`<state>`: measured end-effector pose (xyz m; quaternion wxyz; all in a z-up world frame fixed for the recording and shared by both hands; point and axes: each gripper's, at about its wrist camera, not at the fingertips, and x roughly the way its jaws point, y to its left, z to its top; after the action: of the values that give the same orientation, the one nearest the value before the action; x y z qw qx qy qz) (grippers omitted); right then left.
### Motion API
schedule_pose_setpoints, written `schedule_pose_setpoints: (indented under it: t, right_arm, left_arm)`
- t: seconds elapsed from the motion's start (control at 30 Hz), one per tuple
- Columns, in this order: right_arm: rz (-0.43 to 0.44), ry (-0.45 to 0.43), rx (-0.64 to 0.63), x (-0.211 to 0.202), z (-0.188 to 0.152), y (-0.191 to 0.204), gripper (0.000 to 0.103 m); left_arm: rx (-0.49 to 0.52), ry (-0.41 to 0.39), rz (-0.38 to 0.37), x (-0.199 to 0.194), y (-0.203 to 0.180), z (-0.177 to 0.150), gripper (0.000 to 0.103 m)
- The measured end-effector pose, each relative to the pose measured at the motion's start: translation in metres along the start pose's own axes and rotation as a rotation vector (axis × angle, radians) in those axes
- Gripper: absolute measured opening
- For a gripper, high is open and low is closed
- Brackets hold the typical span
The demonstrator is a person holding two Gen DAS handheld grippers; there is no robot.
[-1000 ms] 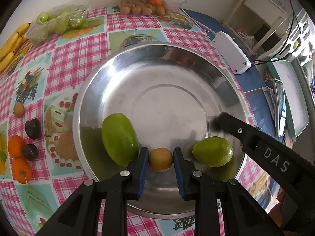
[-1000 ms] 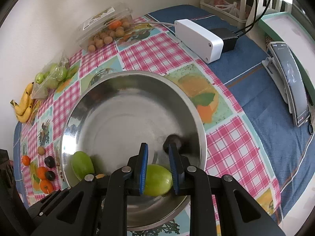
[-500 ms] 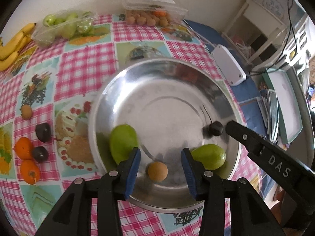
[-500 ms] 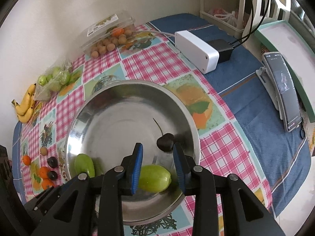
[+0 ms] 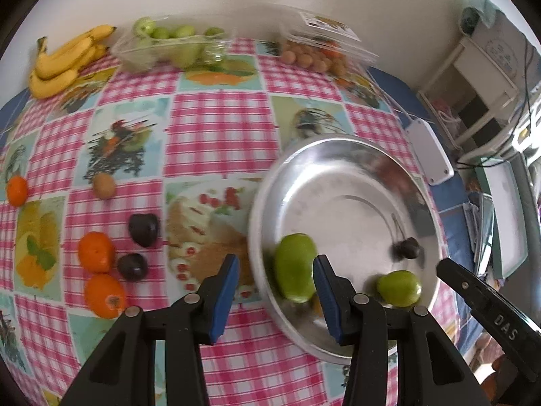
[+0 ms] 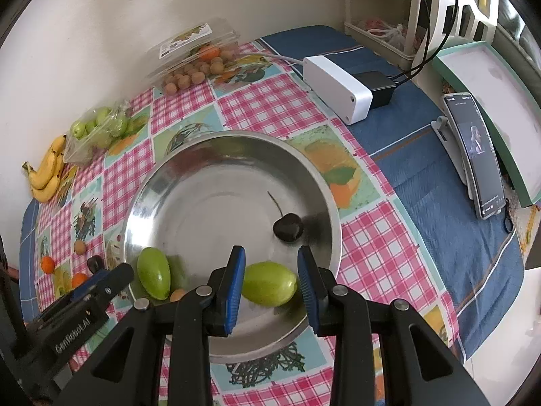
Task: Organize fruits
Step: 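Withdraw both tools from the steel bowl toward the loose oranges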
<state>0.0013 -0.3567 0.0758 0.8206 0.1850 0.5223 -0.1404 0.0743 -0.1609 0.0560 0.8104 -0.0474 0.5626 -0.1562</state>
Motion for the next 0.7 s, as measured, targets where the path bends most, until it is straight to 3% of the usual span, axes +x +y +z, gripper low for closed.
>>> schedule_pose_setpoints:
  t: [0.33, 0.6, 0.67, 0.7]
  right_arm:
    - [-0.018, 0.004, -0.038, -0.005, -0.009, 0.010, 0.033]
    - [-0.043, 0.033, -0.045, 0.006, -0.011, 0.011, 0.033]
    - [-0.059, 0.048, -0.051, 0.010, -0.012, 0.011, 0.038]
    - [-0.071, 0.054, -0.056, 0.013, -0.012, 0.011, 0.045]
  left_arm:
    - [-0.023, -0.011, 0.024, -0.008, 0.017, -0.006, 0.049]
    - [-0.035, 0.006, 0.046, -0.002, 0.022, -0.009, 0.062]
    - [-0.034, 0.009, 0.055, 0.000, 0.023, -0.009, 0.069]
    - [-0.032, 0.011, 0.064, 0.001, 0.023, -0.009, 0.071]
